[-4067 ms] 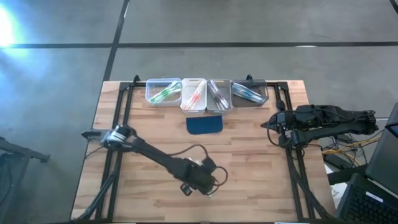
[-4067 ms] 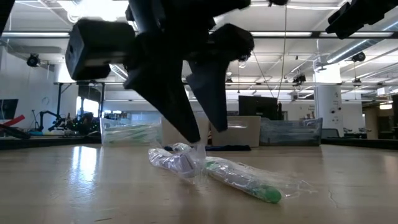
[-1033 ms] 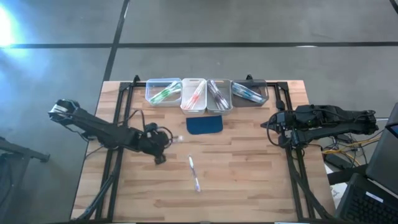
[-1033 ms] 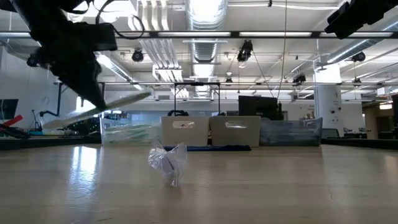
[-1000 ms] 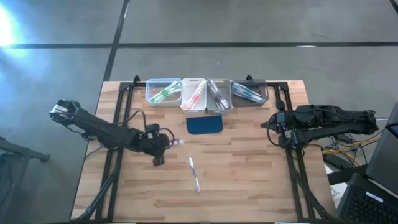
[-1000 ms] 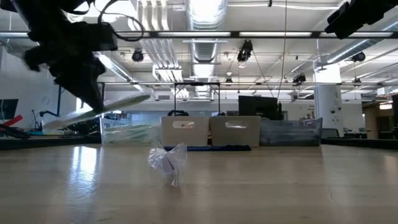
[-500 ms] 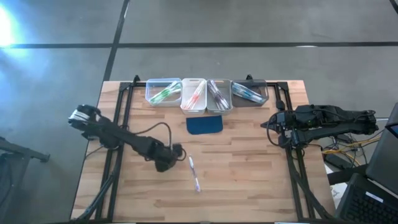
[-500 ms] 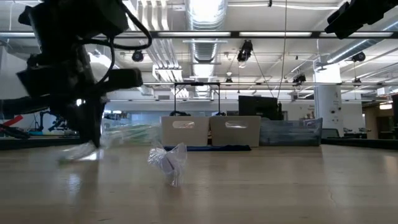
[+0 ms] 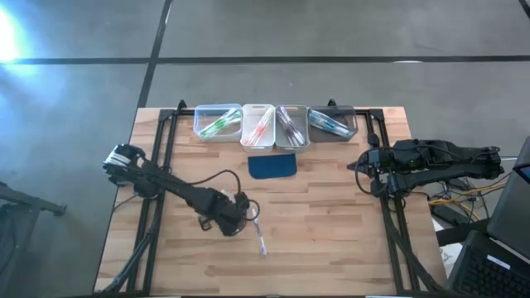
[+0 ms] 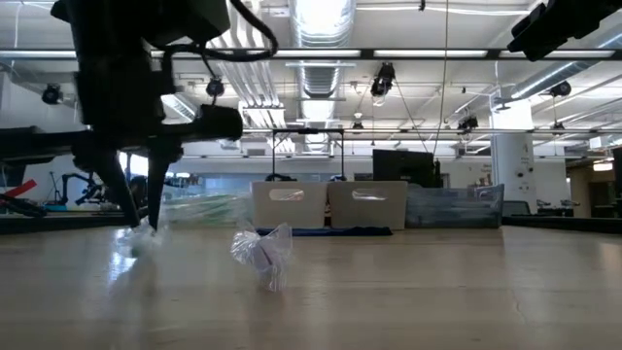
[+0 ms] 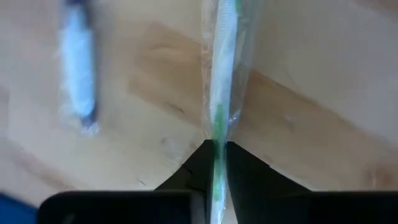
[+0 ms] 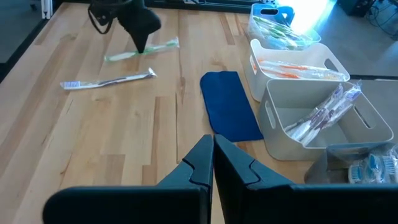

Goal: Pick & Place Toothbrushes
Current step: Put the green toothbrush into the transparent bin

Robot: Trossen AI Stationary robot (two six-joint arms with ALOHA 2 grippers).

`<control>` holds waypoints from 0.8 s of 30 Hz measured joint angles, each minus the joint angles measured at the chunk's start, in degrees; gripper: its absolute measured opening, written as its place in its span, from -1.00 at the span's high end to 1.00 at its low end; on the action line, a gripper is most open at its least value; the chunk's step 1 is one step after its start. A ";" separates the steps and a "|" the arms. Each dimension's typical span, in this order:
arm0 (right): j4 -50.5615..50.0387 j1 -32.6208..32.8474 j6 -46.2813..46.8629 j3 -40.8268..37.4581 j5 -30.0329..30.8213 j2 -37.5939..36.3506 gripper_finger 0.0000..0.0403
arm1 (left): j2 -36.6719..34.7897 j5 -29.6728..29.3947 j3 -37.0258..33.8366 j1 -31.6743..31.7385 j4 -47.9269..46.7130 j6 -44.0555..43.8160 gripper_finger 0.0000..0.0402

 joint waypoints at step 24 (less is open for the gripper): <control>0.01 0.00 0.00 -0.02 0.01 0.00 0.96 | -0.07 0.23 -0.19 -0.62 1.02 -10.37 0.13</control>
